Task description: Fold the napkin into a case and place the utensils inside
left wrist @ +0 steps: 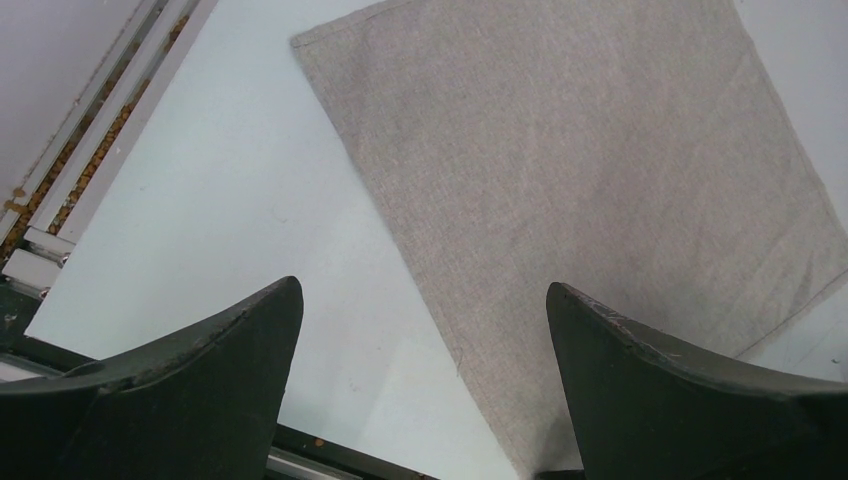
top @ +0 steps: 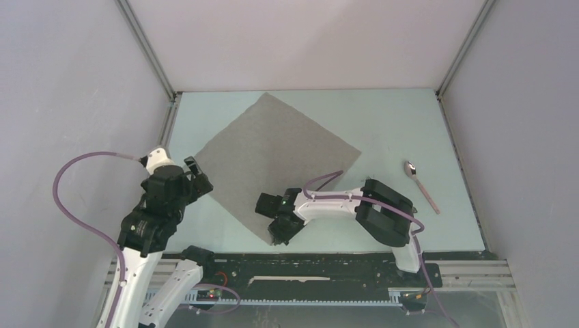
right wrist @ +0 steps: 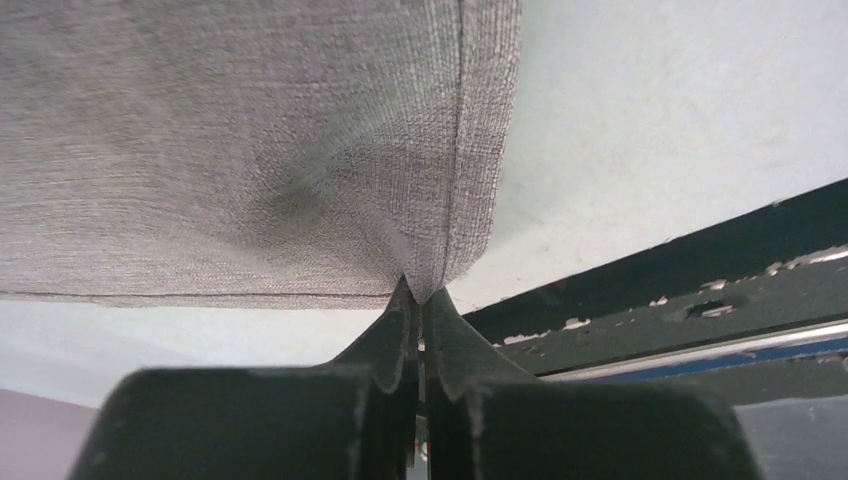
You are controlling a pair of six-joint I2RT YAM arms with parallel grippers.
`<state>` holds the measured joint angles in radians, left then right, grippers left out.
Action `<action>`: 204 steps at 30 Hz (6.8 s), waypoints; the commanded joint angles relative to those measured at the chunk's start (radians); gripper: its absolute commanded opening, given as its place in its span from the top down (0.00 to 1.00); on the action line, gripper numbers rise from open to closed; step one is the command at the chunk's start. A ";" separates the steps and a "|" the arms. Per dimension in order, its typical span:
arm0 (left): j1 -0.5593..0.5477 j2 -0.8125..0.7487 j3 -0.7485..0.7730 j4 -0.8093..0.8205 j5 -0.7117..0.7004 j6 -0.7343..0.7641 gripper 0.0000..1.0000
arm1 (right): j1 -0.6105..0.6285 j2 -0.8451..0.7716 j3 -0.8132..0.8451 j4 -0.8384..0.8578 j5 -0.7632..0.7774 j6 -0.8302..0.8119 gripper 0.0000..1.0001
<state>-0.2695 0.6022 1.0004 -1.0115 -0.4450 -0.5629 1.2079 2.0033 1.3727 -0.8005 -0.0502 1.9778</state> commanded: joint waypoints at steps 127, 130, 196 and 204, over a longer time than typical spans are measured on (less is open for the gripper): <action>0.548 1.386 0.281 0.344 0.301 -0.159 0.55 | -0.244 -0.567 -0.623 0.499 0.050 -0.389 1.00; 0.542 1.380 0.276 0.345 0.290 -0.148 0.59 | -0.250 -0.579 -0.632 0.498 0.050 -0.387 1.00; 0.531 0.597 0.654 0.487 0.380 -0.080 1.00 | -0.631 -0.569 0.334 0.510 0.020 -1.543 1.00; 0.533 0.317 0.707 0.336 0.272 -0.076 1.00 | -0.470 -0.789 0.295 0.496 0.129 -1.608 1.00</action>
<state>0.2638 1.0794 1.6405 -0.6346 -0.1017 -0.6609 0.6590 1.3548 1.6516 -0.3347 0.0086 0.4377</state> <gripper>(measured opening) 0.018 0.009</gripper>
